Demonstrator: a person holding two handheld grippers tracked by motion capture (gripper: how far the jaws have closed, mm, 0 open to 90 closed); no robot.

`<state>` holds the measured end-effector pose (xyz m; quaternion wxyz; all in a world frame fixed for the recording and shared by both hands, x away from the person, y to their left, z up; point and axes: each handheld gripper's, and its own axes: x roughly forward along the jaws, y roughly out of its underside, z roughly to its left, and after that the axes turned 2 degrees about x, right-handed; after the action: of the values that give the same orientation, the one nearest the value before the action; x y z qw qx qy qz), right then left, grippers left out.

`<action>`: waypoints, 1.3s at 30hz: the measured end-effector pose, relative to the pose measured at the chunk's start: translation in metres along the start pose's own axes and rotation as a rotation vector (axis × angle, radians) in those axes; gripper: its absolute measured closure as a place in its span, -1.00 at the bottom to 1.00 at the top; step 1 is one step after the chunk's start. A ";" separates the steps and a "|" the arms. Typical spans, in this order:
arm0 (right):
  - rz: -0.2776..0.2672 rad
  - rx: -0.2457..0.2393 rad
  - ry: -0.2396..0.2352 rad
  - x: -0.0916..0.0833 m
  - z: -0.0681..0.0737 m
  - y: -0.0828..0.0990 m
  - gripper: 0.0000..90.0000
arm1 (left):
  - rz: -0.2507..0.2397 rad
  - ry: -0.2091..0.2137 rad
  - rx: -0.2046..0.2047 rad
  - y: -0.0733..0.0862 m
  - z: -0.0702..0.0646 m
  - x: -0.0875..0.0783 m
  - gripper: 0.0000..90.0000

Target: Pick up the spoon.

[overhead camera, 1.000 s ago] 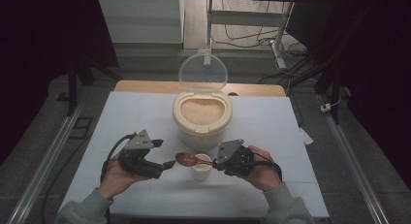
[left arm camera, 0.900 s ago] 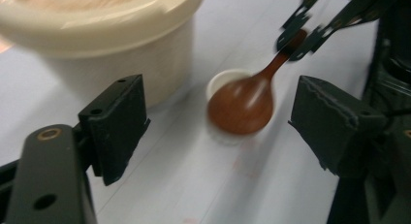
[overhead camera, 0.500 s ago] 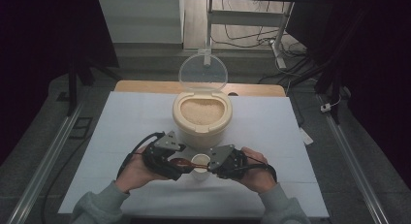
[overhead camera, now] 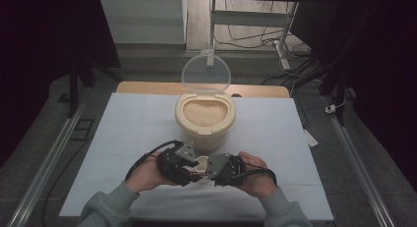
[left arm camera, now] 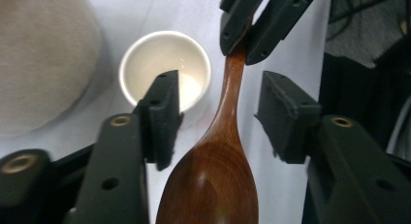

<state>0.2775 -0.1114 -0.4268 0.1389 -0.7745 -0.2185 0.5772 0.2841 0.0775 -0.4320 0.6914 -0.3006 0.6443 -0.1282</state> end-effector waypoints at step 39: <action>-0.562 0.739 0.221 -0.047 -0.010 0.062 -0.16 | -0.050 -0.076 0.006 0.009 0.005 0.000 0.76</action>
<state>0.2869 -0.1879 -0.4134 0.5783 -0.6408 -0.1835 0.4705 0.2872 0.0856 -0.4372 0.7129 -0.3190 0.6096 -0.1358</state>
